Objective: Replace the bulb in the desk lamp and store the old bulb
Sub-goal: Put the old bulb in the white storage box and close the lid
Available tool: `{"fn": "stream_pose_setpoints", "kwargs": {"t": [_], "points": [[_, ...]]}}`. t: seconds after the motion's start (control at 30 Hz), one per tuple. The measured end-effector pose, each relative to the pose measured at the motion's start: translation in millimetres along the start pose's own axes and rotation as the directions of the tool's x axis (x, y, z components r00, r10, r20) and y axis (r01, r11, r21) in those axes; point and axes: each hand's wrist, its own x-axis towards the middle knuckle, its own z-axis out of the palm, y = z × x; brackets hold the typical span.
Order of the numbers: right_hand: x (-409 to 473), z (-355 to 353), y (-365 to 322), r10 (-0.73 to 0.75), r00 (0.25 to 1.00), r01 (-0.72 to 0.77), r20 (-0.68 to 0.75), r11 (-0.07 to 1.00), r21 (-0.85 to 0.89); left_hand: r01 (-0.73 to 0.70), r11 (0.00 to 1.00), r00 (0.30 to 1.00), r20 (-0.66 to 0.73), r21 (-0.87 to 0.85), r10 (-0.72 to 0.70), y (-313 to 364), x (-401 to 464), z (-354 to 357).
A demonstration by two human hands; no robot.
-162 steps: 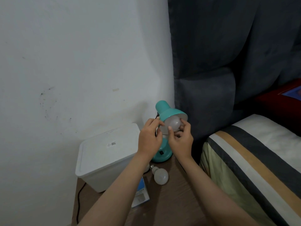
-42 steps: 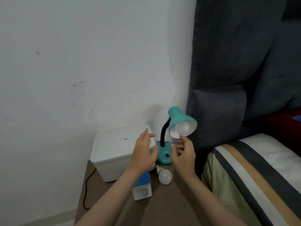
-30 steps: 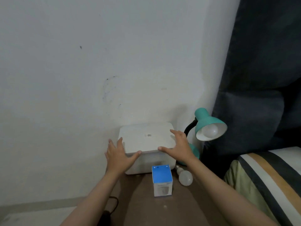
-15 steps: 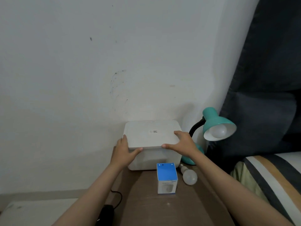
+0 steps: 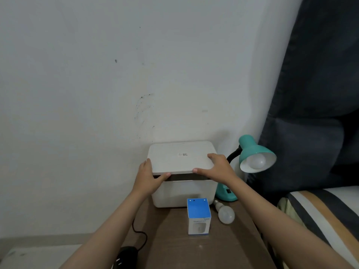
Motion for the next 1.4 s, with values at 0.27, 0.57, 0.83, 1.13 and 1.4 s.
{"fn": "stream_pose_setpoints", "kwargs": {"t": [0.27,0.57,0.83,1.13,1.4], "points": [[-101.7,-14.3,6.2,-0.062,0.995,0.060,-0.082,0.998,-0.031,-0.056,0.998,0.993,-0.105,-0.001,0.055,32.3,-101.1,-15.1],[-252.9,24.9,84.8,0.005,0.998,-0.005,-0.064,1.000,-0.014,0.045,0.999,0.999,0.017,0.002,-0.045,15.5,-255.3,26.2],[-316.4,63.8,132.8,0.090,0.995,-0.090,0.034,0.996,0.013,0.191,0.979,0.970,0.141,0.068,-0.199,-1.8,-326.0,53.9],[-303.7,75.0,138.5,0.181,0.980,-0.161,0.088,0.967,-0.196,-0.009,0.917,0.943,0.309,0.399,-0.125,-12.4,-308.0,58.2],[-197.6,56.4,106.6,0.010,0.971,-0.024,-0.238,0.998,-0.058,0.061,0.976,0.998,-0.005,0.209,-0.062,8.4,-174.7,48.1]]}}
